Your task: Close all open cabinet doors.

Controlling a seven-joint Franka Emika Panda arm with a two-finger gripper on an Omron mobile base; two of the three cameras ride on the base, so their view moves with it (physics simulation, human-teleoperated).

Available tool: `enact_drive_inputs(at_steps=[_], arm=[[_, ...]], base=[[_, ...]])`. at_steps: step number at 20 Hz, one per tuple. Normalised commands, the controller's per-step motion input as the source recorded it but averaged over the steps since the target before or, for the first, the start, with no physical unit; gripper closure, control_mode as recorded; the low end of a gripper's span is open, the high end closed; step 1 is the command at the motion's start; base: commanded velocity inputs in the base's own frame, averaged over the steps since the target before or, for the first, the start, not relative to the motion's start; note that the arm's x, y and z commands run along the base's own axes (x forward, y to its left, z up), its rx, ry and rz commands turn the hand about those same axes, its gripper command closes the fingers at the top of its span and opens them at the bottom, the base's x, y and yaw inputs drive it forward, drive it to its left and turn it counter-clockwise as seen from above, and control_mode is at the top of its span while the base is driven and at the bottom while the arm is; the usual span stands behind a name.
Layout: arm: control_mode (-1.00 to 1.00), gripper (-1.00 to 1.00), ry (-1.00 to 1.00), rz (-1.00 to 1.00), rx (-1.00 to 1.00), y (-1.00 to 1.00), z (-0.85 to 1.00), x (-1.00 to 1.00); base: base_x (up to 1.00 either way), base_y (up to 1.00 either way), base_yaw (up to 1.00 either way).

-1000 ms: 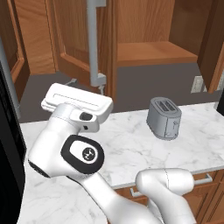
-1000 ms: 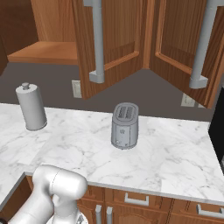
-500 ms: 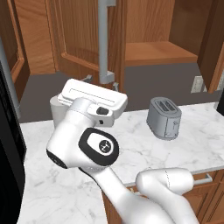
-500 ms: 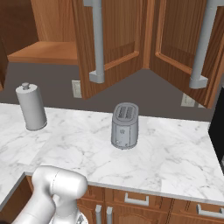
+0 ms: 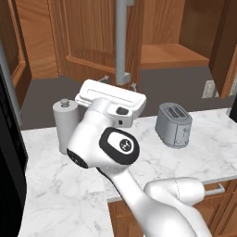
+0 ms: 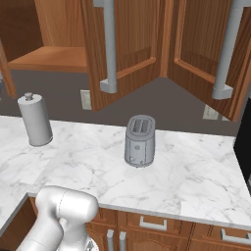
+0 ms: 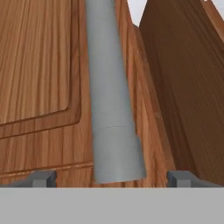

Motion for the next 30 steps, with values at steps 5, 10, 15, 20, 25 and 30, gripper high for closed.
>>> enact_drive_inputs(at_steps=[5, 10, 15, 20, 25, 30], arm=[[-1.00, -1.00, 0.00, 0.00, 0.00, -0.09, -0.02, 0.33], [-1.00, -1.00, 0.00, 0.00, 0.00, 0.00, -0.13, 0.37], [-1.00, -1.00, 0.00, 0.00, 0.00, 0.00, -0.23, 0.32], [-1.00, -1.00, 0.00, 0.00, 0.00, 0.00, -0.19, 0.35], [-1.00, -1.00, -0.01, 0.00, 0.00, 0.00, -0.03, 0.40], [-1.00, -1.00, 0.00, 0.00, 0.00, 0.00, 0.00, 0.44]], base=[[0.00, 0.00, 0.00], [0.00, 0.00, 0.00], [0.00, 0.00, 0.00], [0.00, 0.00, 0.00], [0.00, 0.00, 0.00], [0.00, 0.00, 0.00]])
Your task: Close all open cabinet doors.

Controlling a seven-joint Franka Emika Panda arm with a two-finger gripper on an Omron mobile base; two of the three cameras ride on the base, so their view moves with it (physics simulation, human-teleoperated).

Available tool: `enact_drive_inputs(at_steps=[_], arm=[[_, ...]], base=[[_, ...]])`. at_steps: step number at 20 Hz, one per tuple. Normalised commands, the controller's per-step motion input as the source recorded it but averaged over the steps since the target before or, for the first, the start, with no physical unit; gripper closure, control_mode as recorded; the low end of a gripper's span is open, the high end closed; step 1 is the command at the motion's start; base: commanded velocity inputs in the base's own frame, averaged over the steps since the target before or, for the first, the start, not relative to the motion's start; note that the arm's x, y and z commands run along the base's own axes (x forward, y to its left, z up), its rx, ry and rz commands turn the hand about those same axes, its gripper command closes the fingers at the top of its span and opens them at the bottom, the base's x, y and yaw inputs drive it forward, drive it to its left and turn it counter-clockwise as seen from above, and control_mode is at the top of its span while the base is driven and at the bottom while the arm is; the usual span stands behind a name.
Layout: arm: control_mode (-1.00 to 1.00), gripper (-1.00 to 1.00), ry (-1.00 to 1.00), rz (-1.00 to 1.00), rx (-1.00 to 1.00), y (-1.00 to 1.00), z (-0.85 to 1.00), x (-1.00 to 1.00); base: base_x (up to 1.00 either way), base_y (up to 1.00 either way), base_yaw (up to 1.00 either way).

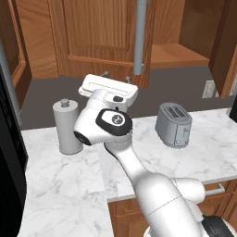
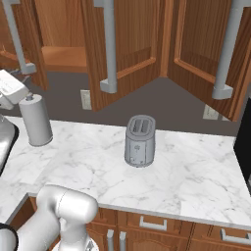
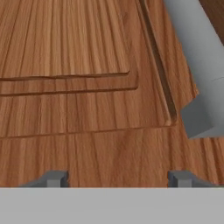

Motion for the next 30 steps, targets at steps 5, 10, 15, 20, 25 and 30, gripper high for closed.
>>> enact_drive_inputs(at_steps=[5, 10, 15, 20, 25, 30], arm=[[-1.00, -1.00, 0.00, 0.02, 0.00, 0.00, 0.00, 0.33], [-1.00, -1.00, 0.01, 0.08, 0.00, -0.07, 0.00, 0.27], [-1.00, -1.00, 0.00, 0.14, 0.02, -0.37, 0.00, 0.20], [-1.00, -1.00, 0.02, 0.16, 0.00, -0.27, 0.00, 0.13], [-1.00, -1.00, 0.01, 0.14, 0.00, -0.20, 0.00, 0.16], [-1.00, -1.00, 0.04, 0.08, 0.00, -0.04, 0.00, 0.21]], base=[[0.00, 0.00, 0.00], [0.00, 0.00, 0.00], [0.00, 0.00, 0.00], [0.00, 0.00, 0.00], [0.00, 0.00, 0.00], [0.00, 0.00, 0.00]])
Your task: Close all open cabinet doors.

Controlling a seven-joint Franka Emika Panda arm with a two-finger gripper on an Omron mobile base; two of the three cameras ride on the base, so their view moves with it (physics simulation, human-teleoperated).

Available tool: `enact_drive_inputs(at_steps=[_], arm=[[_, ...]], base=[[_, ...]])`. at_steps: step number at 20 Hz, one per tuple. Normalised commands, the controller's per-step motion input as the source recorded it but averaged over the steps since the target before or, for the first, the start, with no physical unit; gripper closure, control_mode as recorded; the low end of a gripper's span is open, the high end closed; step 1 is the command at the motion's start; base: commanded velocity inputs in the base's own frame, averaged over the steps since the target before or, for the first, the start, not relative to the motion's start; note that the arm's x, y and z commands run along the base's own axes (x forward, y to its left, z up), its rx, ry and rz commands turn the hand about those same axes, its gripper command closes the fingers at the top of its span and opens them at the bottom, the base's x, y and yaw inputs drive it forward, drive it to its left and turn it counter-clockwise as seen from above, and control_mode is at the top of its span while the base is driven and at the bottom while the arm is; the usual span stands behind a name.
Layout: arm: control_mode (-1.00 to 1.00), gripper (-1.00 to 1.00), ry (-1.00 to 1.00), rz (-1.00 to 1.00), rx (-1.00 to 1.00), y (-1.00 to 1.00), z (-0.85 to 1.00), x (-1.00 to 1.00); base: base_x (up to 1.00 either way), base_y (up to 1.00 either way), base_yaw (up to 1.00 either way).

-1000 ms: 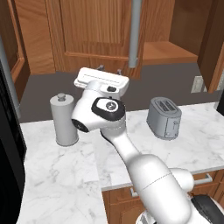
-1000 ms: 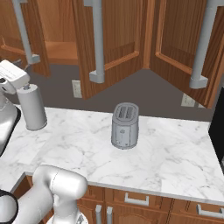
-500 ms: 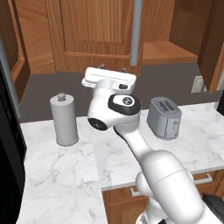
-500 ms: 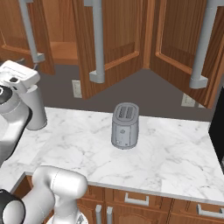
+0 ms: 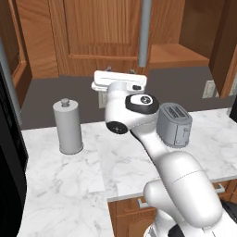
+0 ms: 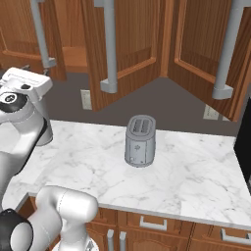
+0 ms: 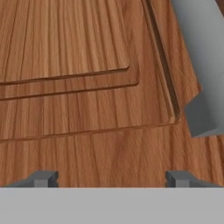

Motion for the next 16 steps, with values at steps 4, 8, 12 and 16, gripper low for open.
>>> enact_drive_inputs(at_steps=[4, 8, 12, 16], arm=[[-1.00, -1.00, 0.05, 0.03, 0.00, 0.00, 0.00, 0.22], [-1.00, -1.00, 0.05, 0.04, 0.00, 0.00, 0.00, 0.24], [-1.00, -1.00, 0.03, 0.04, 0.00, -0.01, 0.00, 0.27], [-1.00, -1.00, 0.02, 0.06, 0.00, -0.01, 0.00, 0.29]], base=[[0.00, 0.00, 0.00], [0.00, 0.00, 0.00], [0.00, 0.00, 0.00], [0.00, 0.00, 0.00]])
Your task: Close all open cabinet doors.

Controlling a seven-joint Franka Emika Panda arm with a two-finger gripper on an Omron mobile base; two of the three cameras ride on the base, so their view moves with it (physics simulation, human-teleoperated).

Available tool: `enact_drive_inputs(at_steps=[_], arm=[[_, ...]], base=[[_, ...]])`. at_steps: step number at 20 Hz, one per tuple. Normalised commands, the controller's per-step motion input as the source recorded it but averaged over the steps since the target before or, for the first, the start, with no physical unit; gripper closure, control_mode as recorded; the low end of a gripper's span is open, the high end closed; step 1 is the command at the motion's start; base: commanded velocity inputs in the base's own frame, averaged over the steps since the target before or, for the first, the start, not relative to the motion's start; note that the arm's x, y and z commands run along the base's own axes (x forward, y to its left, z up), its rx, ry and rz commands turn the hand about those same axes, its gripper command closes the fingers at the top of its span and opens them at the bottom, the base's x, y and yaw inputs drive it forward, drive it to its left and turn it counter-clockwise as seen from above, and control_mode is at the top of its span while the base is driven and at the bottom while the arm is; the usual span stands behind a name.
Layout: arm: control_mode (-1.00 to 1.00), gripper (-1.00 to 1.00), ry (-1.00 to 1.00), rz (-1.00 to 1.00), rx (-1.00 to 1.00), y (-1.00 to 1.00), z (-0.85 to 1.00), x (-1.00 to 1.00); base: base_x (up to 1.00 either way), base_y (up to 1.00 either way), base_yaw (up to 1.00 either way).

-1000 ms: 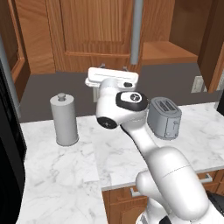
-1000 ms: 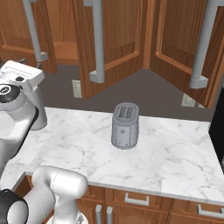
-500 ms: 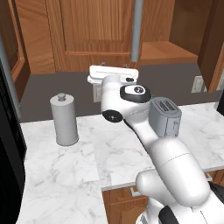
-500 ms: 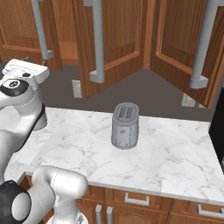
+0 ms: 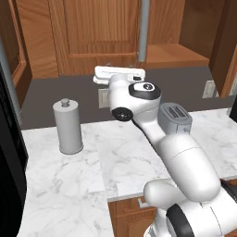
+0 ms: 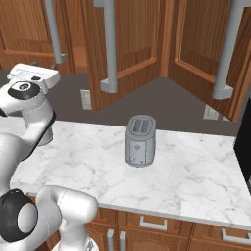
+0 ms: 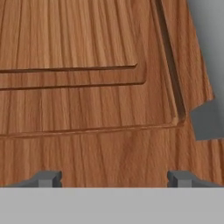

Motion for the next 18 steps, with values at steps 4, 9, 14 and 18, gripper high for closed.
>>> enact_drive_inputs(at_steps=[4, 9, 14, 18], arm=[[-1.00, -1.00, 0.02, 0.06, 0.00, 0.00, 0.00, 0.31], [-1.00, -1.00, 0.01, 0.07, 0.00, -0.03, 0.00, 0.27], [-1.00, -1.00, 0.01, 0.06, 0.00, -0.01, 0.00, 0.19], [-1.00, -1.00, 0.02, 0.05, 0.00, 0.00, 0.00, 0.17]], base=[[0.00, 0.00, 0.00], [0.00, 0.00, 0.00], [0.00, 0.00, 0.00], [0.00, 0.00, 0.00]])
